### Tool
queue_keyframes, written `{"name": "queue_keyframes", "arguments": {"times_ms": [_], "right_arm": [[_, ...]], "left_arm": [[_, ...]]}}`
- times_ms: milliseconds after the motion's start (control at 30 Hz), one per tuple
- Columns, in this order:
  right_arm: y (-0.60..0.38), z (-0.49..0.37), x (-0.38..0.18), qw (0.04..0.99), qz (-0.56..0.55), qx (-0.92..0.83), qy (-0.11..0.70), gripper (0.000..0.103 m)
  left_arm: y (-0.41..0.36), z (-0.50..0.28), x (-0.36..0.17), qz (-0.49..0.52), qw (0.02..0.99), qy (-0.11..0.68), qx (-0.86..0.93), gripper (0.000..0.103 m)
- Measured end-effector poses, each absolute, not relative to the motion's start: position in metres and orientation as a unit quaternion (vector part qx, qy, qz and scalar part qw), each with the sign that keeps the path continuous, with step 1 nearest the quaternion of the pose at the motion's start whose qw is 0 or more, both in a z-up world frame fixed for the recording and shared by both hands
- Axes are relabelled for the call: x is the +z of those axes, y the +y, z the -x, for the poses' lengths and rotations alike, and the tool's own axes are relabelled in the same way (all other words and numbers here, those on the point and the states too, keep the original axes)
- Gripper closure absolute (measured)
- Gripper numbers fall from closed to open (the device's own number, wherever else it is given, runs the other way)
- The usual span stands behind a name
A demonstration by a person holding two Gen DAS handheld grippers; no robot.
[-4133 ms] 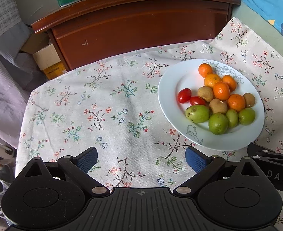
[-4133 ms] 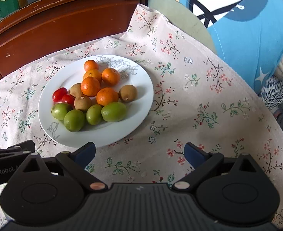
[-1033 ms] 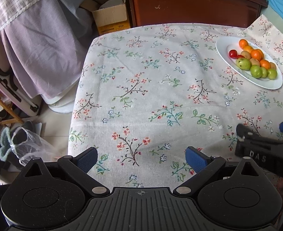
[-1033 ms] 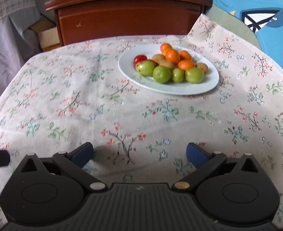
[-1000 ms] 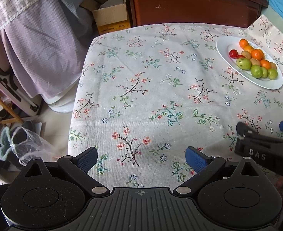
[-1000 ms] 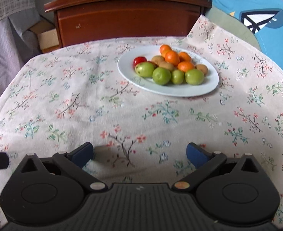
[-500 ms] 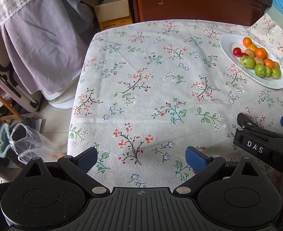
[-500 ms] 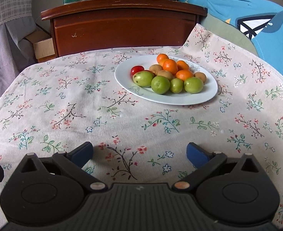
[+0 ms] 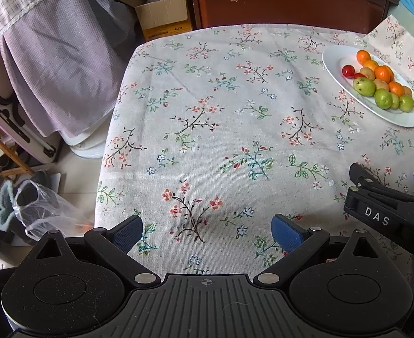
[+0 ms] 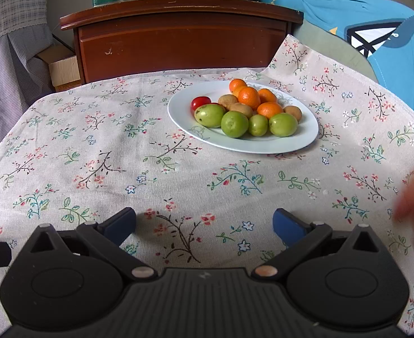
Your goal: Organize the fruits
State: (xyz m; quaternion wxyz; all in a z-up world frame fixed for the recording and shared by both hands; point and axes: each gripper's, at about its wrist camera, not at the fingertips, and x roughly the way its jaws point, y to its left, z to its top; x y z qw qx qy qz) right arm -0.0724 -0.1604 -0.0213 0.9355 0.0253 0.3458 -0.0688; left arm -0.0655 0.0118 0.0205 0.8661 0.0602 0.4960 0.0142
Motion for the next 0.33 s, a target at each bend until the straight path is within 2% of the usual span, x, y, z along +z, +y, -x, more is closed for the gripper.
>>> {"name": "queue_keyframes", "arguments": {"times_ms": [333], "right_arm": [[-0.1605, 0.0729, -0.0213, 0.936, -0.025, -0.069, 0.346, 0.001]], "left_arm": [[0.0144, 0.0581, 0.0097, -0.061, 0.859, 0.509, 0.021, 0.004]]}}
